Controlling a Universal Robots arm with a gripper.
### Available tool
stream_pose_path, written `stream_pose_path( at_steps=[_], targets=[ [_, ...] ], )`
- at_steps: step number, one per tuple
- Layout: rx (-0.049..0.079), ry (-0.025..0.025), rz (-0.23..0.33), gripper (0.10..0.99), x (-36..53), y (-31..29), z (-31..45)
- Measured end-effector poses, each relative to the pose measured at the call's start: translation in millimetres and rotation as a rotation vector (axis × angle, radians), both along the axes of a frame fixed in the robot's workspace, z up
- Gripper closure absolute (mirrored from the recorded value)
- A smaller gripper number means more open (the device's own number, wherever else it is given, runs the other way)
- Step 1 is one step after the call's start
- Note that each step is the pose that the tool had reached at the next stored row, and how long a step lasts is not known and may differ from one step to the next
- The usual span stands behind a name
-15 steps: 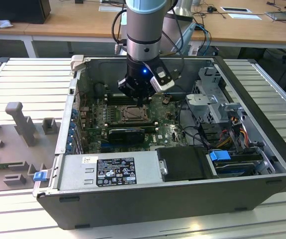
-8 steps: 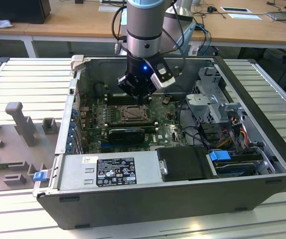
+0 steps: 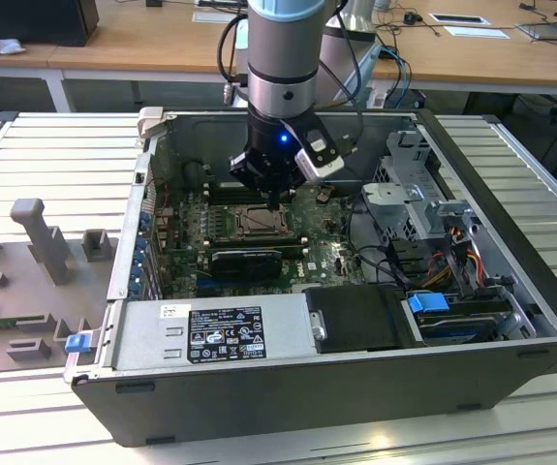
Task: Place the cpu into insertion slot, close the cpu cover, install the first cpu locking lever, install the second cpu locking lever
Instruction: 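Install the second cpu locking lever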
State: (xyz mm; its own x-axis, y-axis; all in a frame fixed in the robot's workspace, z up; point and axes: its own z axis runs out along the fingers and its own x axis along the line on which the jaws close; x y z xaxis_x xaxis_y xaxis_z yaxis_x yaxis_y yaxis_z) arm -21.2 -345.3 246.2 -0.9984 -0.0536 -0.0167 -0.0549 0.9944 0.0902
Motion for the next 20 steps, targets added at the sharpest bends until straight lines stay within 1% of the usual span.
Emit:
stream_pose_path(
  at_steps=[1, 2, 4, 7, 15, 17, 20],
  targets=[
    [0.000, 0.0028, 0.000, 0.980, -0.1, -0.5, -0.7],
    [0.000, 0.0029, 0.000, 0.980, 0.0, -1.3, -1.2],
    [0.000, 0.0028, 0.000, 0.980, -0.1, -4.8, -2.4],
    [0.000, 0.0028, 0.008, 0.980, -0.3, -12.0, -3.8],
    [0.000, 0.0027, 0.015, 0.980, -1.6, -21.1, -4.9],
    [0.000, 0.0028, 0.018, 0.980, -3.9, -26.3, -5.5],
    [0.000, 0.0028, 0.021, 0.980, -8.1, -29.4, -5.9]
  ],
)
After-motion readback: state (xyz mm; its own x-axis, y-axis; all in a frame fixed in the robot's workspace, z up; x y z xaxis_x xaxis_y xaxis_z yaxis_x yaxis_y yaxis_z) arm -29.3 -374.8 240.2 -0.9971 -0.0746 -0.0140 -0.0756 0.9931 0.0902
